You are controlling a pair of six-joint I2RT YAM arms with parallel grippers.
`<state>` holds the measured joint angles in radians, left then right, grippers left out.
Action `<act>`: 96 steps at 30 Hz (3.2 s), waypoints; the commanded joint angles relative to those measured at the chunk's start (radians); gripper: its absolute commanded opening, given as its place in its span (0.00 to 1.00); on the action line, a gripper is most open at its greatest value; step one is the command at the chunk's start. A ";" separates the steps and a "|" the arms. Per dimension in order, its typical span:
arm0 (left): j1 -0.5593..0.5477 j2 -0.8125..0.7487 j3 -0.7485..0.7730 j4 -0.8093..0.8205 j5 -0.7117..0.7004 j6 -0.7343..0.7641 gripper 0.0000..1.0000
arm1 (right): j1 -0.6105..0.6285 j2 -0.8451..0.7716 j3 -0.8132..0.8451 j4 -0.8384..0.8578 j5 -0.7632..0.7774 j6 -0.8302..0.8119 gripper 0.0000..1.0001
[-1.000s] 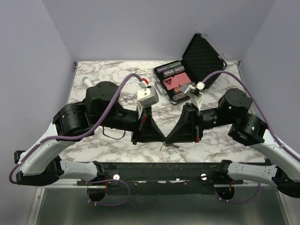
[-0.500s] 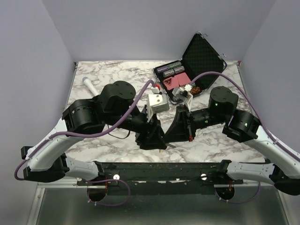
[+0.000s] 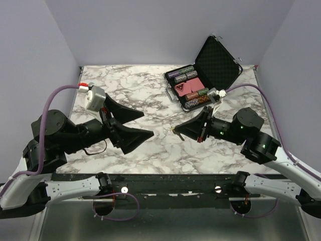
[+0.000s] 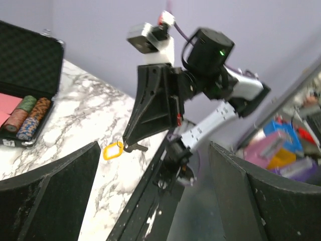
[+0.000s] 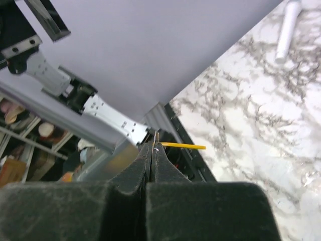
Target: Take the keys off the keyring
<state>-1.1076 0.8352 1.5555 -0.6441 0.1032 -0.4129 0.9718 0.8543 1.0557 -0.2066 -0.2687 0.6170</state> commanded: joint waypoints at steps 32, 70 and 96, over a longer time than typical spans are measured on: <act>0.454 -0.062 -0.152 0.348 0.475 -0.256 0.61 | -0.280 0.448 0.116 1.299 -0.747 0.717 0.01; 0.327 0.062 -0.140 0.351 0.334 -0.191 0.26 | -0.277 0.427 0.122 1.087 -0.724 0.583 0.01; 0.305 0.065 -0.152 0.294 0.285 -0.168 0.17 | -0.275 0.419 0.135 1.064 -0.707 0.564 0.01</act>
<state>-0.7914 0.9070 1.4002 -0.3321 0.4213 -0.6010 0.6926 1.2976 1.1660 0.8650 -0.9897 1.2003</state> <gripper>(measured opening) 0.199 0.011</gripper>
